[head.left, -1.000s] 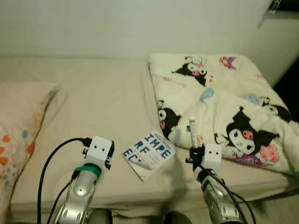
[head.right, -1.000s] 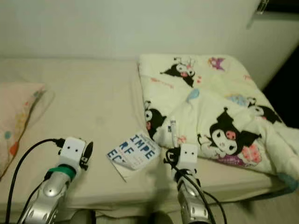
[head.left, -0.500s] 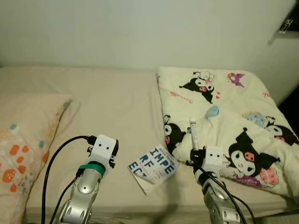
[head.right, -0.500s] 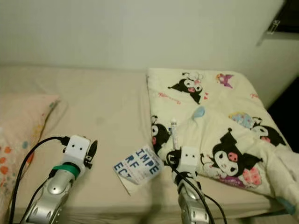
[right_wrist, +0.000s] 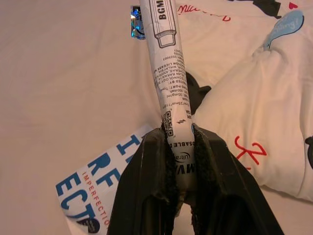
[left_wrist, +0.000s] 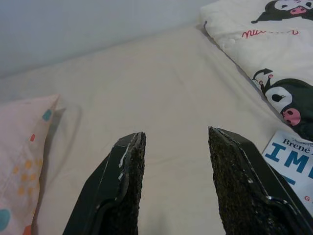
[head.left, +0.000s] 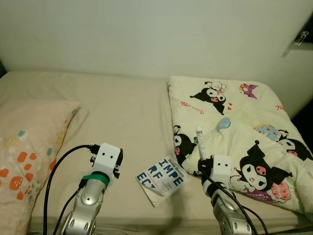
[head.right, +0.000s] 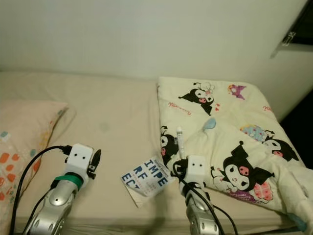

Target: Clean up the room

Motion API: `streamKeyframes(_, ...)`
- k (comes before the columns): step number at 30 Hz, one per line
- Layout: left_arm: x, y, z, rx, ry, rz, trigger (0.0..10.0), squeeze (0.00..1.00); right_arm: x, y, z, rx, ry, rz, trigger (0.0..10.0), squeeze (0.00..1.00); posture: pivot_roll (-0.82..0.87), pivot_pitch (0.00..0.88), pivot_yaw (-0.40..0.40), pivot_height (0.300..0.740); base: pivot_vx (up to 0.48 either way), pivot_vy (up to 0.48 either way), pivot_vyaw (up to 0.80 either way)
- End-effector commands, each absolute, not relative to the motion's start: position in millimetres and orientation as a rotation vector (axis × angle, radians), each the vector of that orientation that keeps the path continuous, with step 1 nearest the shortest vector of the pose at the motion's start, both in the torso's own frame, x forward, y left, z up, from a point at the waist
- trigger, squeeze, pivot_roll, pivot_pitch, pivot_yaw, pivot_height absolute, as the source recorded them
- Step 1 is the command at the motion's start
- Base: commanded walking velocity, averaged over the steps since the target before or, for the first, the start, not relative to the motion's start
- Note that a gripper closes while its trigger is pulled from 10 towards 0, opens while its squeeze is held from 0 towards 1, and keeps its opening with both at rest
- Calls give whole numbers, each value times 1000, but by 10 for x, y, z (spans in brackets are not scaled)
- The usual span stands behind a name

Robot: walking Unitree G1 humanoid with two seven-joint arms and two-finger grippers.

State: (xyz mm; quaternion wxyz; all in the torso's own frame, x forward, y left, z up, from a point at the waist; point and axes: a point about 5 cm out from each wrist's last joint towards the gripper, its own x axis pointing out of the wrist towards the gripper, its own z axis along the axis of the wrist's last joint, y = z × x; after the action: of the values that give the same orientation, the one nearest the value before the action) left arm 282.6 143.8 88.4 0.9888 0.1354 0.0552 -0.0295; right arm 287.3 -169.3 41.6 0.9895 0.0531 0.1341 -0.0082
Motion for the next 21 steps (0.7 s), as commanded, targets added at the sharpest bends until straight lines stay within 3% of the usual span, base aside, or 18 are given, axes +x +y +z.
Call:
streamKeyframes(1, 2787, 1451, 806, 270, 150, -51, 10000, 0, 2823, -1715, 356, 100, 299, -23, 10000, 0, 121, 0, -31, 740, 0, 0, 0)
streamKeyframes(5, 2782, 1454, 801, 270, 153, -50, 10000, 0, 2821, -1719, 361, 102, 298, -26, 10000, 0, 121, 0, -31, 740, 0, 0, 0)
streamKeyframes(21, 2788, 1456, 777, 260, 170, -33, 10000, 0, 2779, -1745, 325, 88, 329, -30, 10000, 0, 116, 0, -38, 740, 0, 0, -791)
